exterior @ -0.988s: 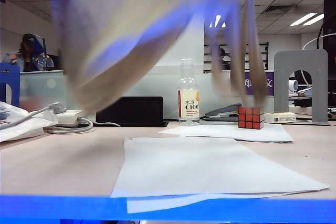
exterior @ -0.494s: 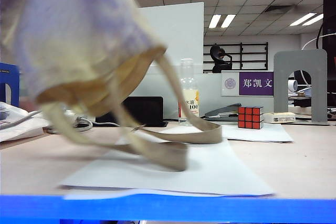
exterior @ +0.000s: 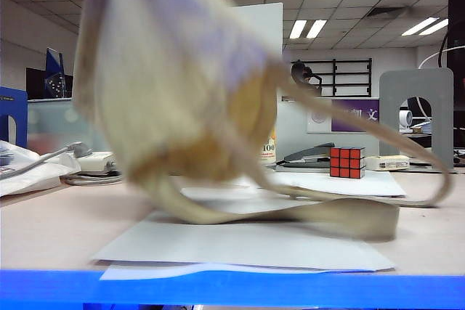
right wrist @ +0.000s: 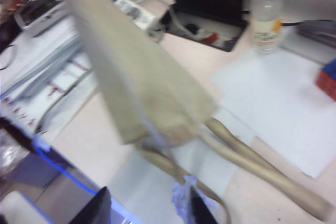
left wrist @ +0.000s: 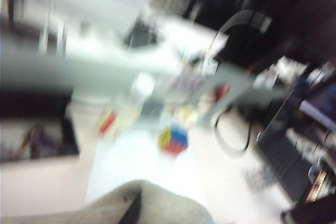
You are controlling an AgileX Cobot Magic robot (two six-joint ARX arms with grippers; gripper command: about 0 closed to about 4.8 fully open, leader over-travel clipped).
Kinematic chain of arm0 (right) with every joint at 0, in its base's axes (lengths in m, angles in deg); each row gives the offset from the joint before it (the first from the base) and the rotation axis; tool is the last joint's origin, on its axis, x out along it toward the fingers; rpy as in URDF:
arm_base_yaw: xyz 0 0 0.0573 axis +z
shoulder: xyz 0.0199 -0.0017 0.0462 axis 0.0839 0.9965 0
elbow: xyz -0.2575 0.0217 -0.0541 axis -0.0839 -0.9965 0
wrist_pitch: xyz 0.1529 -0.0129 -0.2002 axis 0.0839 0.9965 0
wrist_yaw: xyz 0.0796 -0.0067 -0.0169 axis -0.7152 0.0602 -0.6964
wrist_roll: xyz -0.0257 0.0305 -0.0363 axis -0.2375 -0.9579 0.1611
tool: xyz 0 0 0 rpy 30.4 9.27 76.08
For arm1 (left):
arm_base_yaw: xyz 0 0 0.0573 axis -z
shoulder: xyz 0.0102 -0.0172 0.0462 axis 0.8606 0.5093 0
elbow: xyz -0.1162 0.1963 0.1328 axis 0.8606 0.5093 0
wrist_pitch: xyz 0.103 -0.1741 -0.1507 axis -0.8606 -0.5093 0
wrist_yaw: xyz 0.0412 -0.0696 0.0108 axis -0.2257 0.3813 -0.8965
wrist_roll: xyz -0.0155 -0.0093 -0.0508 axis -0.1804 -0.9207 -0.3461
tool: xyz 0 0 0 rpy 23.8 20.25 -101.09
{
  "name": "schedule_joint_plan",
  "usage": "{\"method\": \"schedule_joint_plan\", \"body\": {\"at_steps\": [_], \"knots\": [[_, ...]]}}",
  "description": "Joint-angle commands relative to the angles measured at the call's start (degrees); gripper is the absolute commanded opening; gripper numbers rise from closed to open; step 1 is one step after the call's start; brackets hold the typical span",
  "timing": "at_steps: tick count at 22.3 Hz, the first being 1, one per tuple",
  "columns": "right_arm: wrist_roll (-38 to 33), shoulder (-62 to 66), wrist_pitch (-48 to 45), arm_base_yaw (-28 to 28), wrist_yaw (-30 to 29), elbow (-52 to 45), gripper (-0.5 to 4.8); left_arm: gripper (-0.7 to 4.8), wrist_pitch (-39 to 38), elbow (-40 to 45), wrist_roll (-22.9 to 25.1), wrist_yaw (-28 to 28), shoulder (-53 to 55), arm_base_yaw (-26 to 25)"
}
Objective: Take the glasses case out of the canvas bag and put it on the table.
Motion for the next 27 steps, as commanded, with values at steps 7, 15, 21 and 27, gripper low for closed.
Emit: {"method": "schedule_joint_plan", "body": {"at_steps": [7,15,21,27], "knots": [[0.0,-0.1,-0.5,3.5,-0.6,-0.4,1.91,-0.06,-16.0,-15.4,25.9,-25.7,1.6,11.3],[0.0,-0.7,-1.0,4.7,-1.3,-4.7,1.91,-0.06,-25.3,-23.8,32.7,-39.9,6.6,13.7],[0.0,-1.8,-2.0,5.3,-1.9,-9.8,1.91,-0.06,-28.1,-31.2,31.6,-42.7,7.4,15.1],[-0.9,-1.5,-3.9,7.0,-3.4,-11.5,1.91,-0.06,-31.3,-36.7,37.1,-45.9,9.5,15.2]]}}
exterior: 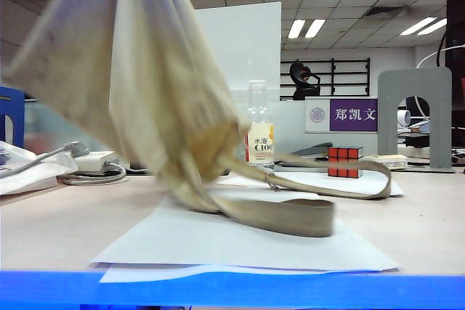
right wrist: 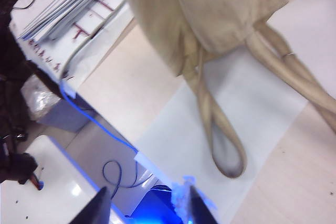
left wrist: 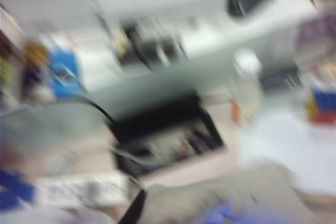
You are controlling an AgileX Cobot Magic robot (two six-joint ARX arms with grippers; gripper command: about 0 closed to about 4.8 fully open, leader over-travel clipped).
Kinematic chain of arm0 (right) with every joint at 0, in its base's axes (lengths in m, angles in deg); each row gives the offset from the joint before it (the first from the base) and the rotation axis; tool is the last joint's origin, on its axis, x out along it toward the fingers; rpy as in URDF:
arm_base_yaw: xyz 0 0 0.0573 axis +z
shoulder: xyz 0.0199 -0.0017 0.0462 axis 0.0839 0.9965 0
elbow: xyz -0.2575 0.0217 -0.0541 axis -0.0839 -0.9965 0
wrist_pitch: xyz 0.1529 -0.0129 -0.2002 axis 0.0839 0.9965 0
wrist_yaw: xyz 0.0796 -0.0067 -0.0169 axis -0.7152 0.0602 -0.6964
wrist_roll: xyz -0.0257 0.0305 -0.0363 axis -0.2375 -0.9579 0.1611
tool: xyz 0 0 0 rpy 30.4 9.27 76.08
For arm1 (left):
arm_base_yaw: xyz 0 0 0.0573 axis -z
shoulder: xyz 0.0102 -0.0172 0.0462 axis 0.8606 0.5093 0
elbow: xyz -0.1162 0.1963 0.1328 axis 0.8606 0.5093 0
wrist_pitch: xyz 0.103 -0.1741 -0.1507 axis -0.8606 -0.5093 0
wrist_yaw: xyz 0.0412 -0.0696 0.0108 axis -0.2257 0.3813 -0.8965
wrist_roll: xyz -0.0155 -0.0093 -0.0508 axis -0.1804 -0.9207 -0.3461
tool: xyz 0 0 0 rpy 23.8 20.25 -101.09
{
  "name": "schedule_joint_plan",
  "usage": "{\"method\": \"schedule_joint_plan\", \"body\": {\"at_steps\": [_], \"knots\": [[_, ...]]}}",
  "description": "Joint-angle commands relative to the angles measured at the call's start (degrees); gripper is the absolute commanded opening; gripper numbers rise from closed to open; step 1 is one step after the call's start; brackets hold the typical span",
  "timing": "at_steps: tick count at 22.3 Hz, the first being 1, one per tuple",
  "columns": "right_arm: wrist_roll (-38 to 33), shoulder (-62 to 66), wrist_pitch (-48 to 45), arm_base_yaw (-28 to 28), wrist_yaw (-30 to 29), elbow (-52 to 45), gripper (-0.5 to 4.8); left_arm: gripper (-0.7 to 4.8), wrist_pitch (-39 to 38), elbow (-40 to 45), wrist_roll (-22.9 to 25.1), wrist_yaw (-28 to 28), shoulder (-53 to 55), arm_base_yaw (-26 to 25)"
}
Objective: Take the glasses case out of the canvas bag and put it on the table.
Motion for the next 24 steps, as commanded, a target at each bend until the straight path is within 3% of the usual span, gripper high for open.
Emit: {"method": "schedule_joint_plan", "body": {"at_steps": [1,5,9,13,19,24], "knots": [[-0.2,-0.3,-3.1,0.0,-0.9,0.2,1.91,-0.06,1.5,-6.8,3.4,-3.5,1.3,-0.3],[-0.3,-0.6,-4.2,0.6,-1.0,0.2,1.91,-0.06,0.8,-16.3,0.2,-2.0,2.1,0.2],[-0.2,-0.5,-5.5,0.9,-1.0,0.2,1.91,-0.06,-10.4,-12.5,-2.5,-2.7,4.0,-0.8],[-0.2,-1.0,-6.8,0.9,-1.0,0.2,1.91,-0.06,-5.8,-7.5,0.5,-4.4,4.1,-0.5],[-0.5,-1.5,-5.7,0.9,-0.8,0.2,1.91,-0.06,4.7,-18.6,0.0,-6.4,4.1,3.1],[0.2,-1.5,-5.8,0.9,-0.9,0.2,1.91,-0.06,1.2,-23.4,-0.2,-7.8,4.0,2.9]]}}
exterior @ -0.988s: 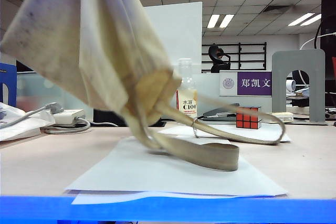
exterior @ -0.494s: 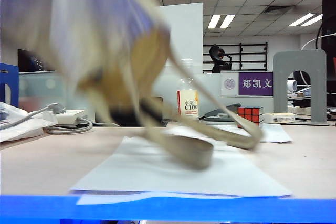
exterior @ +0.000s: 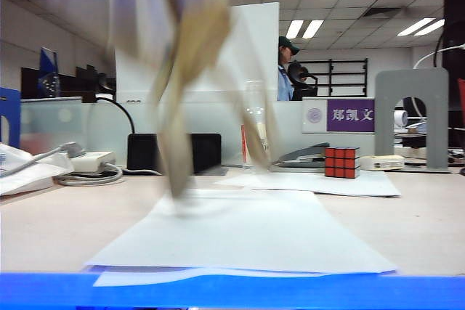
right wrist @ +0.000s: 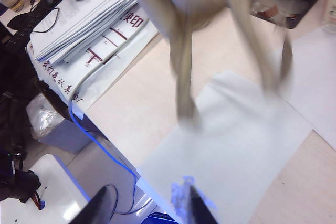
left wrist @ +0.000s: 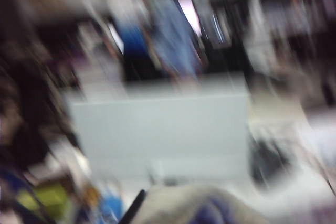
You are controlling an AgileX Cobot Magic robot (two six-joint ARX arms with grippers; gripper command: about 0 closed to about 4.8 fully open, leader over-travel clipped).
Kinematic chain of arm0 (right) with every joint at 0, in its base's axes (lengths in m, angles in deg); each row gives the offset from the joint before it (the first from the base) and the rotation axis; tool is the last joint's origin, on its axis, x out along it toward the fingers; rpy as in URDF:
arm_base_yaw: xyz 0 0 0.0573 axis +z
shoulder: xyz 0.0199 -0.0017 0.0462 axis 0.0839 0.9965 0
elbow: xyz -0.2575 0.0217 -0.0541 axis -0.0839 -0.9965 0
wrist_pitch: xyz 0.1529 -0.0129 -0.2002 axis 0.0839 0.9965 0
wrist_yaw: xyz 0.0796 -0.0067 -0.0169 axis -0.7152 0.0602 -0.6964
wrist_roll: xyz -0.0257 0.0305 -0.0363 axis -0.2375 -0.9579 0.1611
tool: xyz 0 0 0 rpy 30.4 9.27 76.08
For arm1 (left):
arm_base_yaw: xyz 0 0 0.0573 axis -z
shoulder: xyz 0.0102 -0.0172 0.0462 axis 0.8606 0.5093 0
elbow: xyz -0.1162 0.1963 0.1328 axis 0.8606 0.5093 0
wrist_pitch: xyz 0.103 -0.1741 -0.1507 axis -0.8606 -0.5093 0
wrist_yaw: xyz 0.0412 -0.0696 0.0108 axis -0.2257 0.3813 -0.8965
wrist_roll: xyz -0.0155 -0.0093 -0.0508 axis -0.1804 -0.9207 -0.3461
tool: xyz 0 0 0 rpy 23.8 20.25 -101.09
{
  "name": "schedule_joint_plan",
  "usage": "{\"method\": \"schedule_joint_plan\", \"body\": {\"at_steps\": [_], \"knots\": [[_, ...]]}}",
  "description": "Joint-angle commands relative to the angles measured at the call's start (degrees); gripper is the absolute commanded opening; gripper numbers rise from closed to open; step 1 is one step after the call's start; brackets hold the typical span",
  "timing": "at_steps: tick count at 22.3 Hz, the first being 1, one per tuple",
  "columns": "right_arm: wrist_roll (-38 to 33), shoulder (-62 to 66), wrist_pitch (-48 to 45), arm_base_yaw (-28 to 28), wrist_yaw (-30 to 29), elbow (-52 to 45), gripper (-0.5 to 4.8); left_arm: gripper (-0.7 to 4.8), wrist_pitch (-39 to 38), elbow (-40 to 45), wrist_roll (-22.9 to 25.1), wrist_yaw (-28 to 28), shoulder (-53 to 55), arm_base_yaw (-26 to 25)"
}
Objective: Take the glasses case out of the canvas bag and put it on the table.
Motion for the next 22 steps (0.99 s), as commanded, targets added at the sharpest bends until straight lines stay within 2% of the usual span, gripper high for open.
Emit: {"method": "schedule_joint_plan", "body": {"at_steps": [1,5,7,10,15,17,19,22], "knots": [[0.5,-0.1,-0.8,0.2,-0.3,0.2,1.90,-0.06,-8.2,1.0,-0.1,-0.9,2.4,-0.2],[0.4,0.1,-0.8,0.3,-0.5,0.2,1.90,-0.06,-17.8,1.7,-0.4,-0.9,5.5,-1.4],[0.4,0.1,-0.5,0.3,-0.3,0.2,1.90,-0.06,-20.3,1.7,-0.4,-0.9,7.0,-1.4],[0.4,-0.1,0.0,0.1,-0.2,0.2,1.90,-0.06,-20.0,1.7,-1.4,-1.0,8.9,-1.4],[0.5,-0.1,0.3,0.2,-0.3,0.2,1.90,-0.06,-9.4,1.0,-3.0,-1.3,8.2,-0.8],[0.5,-0.1,0.3,0.2,-0.3,0.2,1.90,-0.06,-7.4,0.0,-2.9,-1.3,7.5,0.0],[0.5,-0.2,0.3,0.2,-0.3,0.2,1.90,-0.06,-9.8,0.0,-3.0,-1.3,7.5,0.1],[0.5,-0.1,0.2,0.2,-0.3,0.2,1.90,-0.06,-18.6,0.4,-4.6,-1.3,10.4,-0.9]]}}
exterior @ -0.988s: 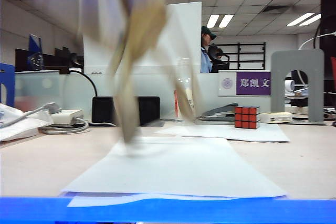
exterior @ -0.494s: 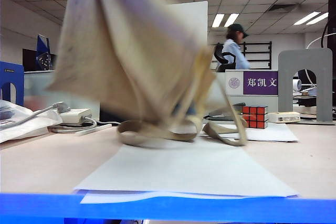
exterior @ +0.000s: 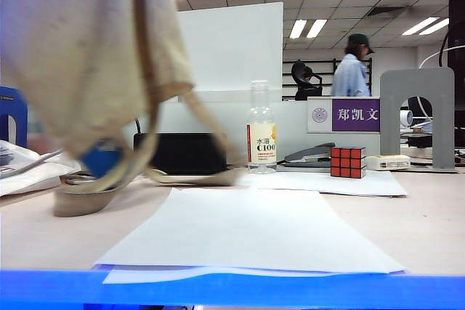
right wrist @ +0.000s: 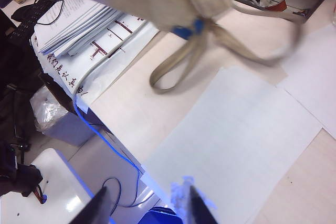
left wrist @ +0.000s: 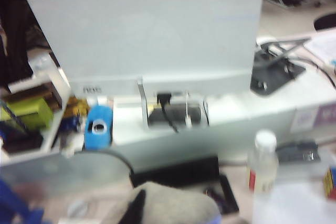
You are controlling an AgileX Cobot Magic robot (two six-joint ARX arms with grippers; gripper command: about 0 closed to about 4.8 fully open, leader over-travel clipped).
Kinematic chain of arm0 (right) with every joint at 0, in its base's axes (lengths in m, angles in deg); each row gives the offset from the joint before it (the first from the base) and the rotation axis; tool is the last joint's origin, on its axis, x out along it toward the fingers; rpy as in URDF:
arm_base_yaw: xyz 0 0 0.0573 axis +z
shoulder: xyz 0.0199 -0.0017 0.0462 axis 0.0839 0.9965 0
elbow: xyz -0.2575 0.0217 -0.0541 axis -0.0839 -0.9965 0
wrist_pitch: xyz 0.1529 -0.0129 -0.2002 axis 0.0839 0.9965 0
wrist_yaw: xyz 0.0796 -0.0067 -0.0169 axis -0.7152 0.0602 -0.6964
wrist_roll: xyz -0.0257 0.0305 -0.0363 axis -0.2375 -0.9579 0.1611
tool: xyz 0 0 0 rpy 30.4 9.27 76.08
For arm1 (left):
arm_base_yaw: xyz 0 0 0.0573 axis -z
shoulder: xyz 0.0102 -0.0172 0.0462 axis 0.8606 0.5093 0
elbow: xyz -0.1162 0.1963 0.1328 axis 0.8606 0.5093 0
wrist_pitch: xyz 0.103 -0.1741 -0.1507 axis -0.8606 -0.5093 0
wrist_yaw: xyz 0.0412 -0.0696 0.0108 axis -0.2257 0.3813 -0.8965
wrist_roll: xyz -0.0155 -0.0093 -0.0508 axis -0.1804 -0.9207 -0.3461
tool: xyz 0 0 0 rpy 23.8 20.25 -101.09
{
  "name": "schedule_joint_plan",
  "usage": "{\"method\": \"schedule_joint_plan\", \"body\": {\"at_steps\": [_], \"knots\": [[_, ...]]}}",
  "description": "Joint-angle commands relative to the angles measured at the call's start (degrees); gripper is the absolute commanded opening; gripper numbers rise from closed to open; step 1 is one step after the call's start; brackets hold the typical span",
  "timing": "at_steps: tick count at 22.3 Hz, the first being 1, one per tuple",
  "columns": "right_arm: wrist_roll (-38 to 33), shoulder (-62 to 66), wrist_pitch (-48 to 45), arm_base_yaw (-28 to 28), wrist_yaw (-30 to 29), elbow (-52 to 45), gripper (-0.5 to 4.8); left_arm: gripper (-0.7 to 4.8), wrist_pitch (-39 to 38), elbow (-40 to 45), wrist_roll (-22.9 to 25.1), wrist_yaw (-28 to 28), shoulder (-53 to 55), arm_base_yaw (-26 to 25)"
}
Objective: Take the glasses case out of the canvas bag and put it on the table.
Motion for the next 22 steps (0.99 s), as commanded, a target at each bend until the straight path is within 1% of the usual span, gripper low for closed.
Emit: {"method": "schedule_joint_plan", "body": {"at_steps": [1,2,4,8,11,19,21,22], "knots": [[0.2,-0.2,-0.8,0.0,-0.1,0.2,1.90,-0.06,-10.7,0.3,-1.6,-0.2,4.1,-1.9],[0.2,-0.2,-0.9,0.0,-0.1,0.2,1.90,-0.06,-12.9,0.3,-0.6,-0.9,5.5,-1.9],[0.2,-0.2,-0.7,0.0,-0.1,0.2,1.90,-0.06,-12.8,0.3,-0.8,-1.5,6.3,-1.9],[0.2,-0.5,0.5,0.0,-0.1,0.2,1.90,-0.06,-4.2,-0.4,-1.0,-1.5,4.0,-0.7],[0.3,-0.6,0.5,0.0,0.1,0.2,1.90,-0.06,0.0,-0.7,-1.0,-2.2,1.8,-0.7],[1.0,-0.7,0.5,0.0,-0.2,0.2,1.90,-0.06,0.2,-0.7,-0.3,-2.4,0.2,-0.9],[1.0,-0.7,0.6,0.0,-0.1,0.2,1.90,-0.06,0.2,-0.7,1.0,-4.4,0.2,-0.9],[1.0,-0.7,0.6,0.0,-0.1,0.2,1.90,-0.06,0.2,-0.7,2.2,-6.8,0.2,-0.9]]}}
